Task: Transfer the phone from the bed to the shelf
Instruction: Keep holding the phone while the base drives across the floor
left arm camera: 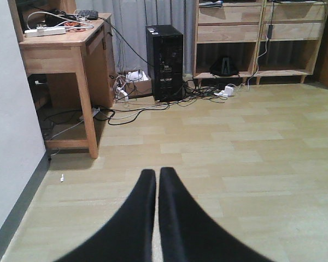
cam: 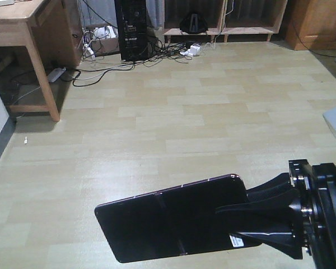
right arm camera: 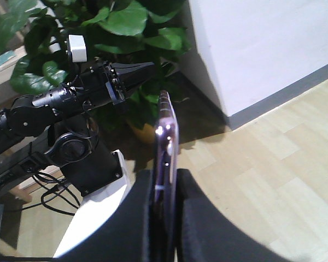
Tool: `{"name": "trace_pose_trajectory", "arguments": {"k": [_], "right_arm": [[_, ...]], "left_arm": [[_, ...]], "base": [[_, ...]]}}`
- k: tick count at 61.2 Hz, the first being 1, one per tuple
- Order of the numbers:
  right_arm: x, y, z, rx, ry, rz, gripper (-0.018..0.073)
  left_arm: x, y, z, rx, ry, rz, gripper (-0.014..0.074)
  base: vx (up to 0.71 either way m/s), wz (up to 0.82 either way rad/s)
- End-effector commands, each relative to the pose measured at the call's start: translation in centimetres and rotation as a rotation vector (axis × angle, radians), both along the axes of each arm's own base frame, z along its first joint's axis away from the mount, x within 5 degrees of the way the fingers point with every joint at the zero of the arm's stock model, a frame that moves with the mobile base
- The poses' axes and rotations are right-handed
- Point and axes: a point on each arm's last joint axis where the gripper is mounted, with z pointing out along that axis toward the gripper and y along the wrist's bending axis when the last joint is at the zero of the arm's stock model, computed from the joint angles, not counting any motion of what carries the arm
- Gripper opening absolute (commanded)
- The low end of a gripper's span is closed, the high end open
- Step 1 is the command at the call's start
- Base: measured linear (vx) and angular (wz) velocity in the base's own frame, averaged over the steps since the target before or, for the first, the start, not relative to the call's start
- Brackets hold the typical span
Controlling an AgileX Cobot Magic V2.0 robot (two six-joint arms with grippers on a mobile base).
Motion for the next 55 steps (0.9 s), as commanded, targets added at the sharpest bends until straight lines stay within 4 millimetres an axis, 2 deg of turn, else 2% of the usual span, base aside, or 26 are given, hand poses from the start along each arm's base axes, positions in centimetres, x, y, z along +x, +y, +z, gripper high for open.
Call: {"name": "trace_pose_trajectory", "arguments": {"k": [1,55], "right_arm": [[-0.62,0.24,1.67,0.107,-0.008,0.046,-0.0004],[-0.62,0.24,1.67,0.107,-0.008,0.046,-0.0004]], "left_arm": [[0.05,0.09,0.61,-0.006,-0.077,0.011,0.0001],[0.05,0.09,0.61,-0.006,-0.077,0.011,0.0001]], "base": [[0.35,-0.01],[0.33,0.04]]}}
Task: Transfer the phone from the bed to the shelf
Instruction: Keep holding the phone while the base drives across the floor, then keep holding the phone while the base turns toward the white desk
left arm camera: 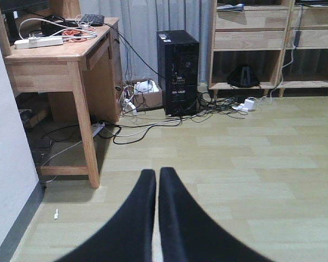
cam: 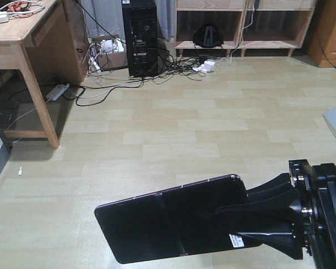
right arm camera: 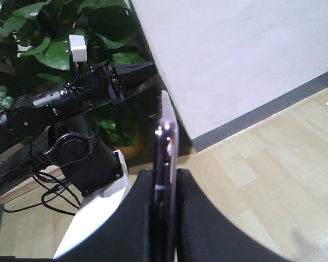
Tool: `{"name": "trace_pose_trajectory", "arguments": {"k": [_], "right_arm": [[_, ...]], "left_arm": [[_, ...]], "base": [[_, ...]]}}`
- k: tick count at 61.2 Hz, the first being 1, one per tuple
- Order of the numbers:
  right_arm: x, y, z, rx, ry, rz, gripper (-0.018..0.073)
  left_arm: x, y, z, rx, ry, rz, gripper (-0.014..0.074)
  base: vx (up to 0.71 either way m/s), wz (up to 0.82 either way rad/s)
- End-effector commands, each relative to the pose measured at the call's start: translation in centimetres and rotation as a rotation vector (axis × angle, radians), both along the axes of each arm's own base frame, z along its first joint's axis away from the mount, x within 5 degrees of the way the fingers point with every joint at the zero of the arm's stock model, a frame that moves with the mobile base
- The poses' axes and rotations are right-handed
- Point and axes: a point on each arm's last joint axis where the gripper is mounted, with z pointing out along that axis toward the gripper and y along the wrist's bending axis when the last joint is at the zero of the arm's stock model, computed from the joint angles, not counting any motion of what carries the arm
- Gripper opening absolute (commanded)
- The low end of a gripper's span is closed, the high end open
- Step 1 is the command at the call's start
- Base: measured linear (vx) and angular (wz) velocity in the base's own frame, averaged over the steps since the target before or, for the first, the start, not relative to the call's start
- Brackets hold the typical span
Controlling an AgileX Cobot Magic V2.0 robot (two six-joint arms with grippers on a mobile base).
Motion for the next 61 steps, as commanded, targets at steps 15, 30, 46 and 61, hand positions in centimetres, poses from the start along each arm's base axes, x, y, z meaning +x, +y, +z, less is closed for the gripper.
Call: {"name": "trace_pose_trajectory", "arguments": {"k": [15,30,46,61], "right_arm": [[-0.62,0.24,1.67,0.107,-0.008,0.046,-0.0004],[-0.62,0.24,1.67,0.107,-0.008,0.046,-0.0004],[-0.62,0.24,1.67,0.107,-0.008,0.046,-0.0004],[-0.62,0.24,1.67,0.107,-0.008,0.046,-0.0004]], "left_arm": [[0.05,0.09,0.61,-0.006,-0.077,0.011,0.0001],[0.05,0.09,0.61,-0.006,-0.077,0.011,0.0001],[0.05,0.09,0.61,-0.006,-0.077,0.011,0.0001],[0.05,0.09,0.61,-0.006,-0.077,0.011,0.0001]], "base": [[0.34,0.08],[0.33,-0.01],[0.32,-0.15],[0.29,-0.33]]}}
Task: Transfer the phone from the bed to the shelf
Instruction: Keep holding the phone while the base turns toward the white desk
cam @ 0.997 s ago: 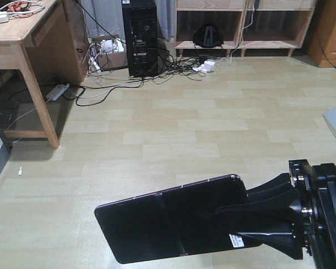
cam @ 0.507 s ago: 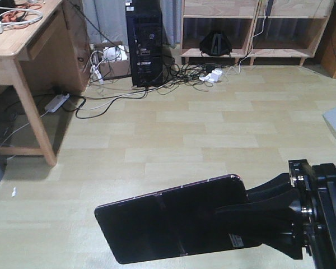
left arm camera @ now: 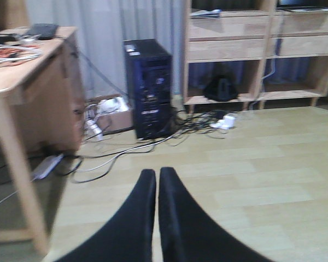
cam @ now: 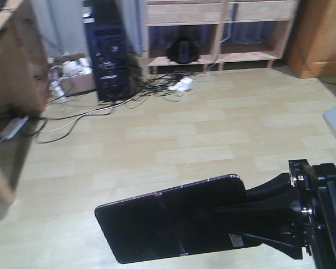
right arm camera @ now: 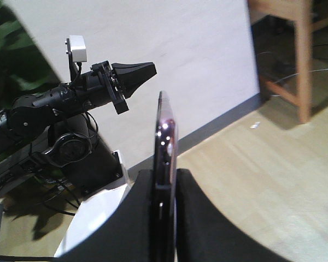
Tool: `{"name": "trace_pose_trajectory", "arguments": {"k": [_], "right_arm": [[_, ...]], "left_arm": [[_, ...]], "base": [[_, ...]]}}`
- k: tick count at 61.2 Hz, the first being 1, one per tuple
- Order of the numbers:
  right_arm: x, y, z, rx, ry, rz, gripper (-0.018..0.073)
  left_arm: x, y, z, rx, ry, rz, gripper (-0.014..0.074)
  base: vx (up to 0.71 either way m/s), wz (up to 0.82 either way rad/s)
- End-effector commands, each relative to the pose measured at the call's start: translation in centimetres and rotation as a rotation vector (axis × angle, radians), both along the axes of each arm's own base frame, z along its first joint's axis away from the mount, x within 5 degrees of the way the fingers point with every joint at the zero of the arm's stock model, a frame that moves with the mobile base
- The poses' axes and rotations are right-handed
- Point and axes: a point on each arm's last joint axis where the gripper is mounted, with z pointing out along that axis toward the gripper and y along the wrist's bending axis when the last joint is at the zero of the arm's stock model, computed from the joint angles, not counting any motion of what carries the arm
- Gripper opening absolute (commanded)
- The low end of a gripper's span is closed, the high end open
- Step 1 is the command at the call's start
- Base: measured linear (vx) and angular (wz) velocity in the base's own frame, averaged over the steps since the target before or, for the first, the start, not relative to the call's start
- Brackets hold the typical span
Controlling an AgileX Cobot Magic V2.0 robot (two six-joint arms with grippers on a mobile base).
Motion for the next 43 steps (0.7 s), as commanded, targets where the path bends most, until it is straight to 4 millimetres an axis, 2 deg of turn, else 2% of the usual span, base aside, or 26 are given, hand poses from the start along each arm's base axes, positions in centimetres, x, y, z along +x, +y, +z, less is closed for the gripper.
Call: {"name": "trace_pose_trajectory", "arguments": {"k": [1,43], "right_arm": [[-0.62,0.24,1.67,0.107,-0.008,0.046,-0.0004],[-0.62,0.24,1.67,0.107,-0.008,0.046,-0.0004]], "left_arm": [[0.05,0.09,0.61,-0.006,-0.077,0.011,0.0001],[0.05,0.09,0.61,-0.006,-0.077,0.011,0.0001]], "base": [[0.28,-0.41],[0.26,-0.51]]}}
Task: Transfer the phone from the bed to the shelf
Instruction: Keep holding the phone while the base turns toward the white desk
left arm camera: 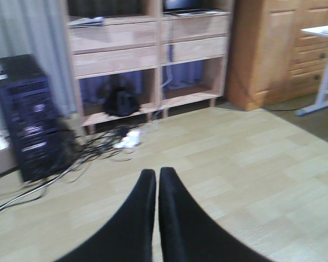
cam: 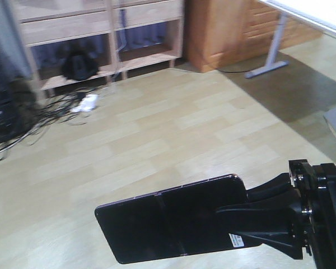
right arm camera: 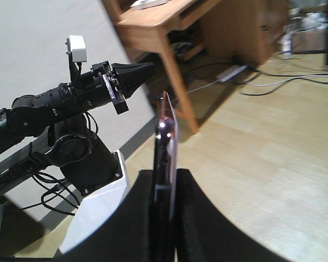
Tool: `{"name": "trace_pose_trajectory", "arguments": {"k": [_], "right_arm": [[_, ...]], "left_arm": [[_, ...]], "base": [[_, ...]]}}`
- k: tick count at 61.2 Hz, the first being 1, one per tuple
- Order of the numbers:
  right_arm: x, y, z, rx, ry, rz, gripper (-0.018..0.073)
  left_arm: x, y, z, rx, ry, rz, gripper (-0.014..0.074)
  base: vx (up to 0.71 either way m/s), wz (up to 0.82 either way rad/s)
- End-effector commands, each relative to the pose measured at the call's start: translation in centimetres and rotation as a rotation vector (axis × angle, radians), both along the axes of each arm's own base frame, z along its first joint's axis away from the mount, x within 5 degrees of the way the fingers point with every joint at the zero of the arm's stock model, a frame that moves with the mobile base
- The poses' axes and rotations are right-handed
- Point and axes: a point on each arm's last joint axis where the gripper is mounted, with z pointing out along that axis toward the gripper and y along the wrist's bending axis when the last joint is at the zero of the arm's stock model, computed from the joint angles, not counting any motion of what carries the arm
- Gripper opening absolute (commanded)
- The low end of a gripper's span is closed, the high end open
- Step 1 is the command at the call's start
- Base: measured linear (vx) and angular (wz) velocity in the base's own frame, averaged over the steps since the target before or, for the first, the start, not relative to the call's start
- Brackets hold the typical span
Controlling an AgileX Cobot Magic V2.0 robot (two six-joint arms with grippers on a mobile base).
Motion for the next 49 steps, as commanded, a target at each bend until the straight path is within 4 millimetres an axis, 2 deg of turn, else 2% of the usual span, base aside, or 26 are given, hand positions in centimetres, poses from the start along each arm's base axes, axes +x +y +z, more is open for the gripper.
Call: {"name": "trace_pose_trajectory", "arguments": {"k": [1,49], "right_arm": [[-0.62,0.24,1.67,0.107,-0.008,0.046,-0.0004],[-0.62,0.24,1.67,0.107,-0.008,0.046,-0.0004]], "left_arm": [[0.05,0.09,0.61,-0.006,-0.077,0.011,0.0001],[0.05,0.09,0.61,-0.006,-0.077,0.011,0.0001]], "base": [[0.26,-0.50],[0.26,-0.46]]}}
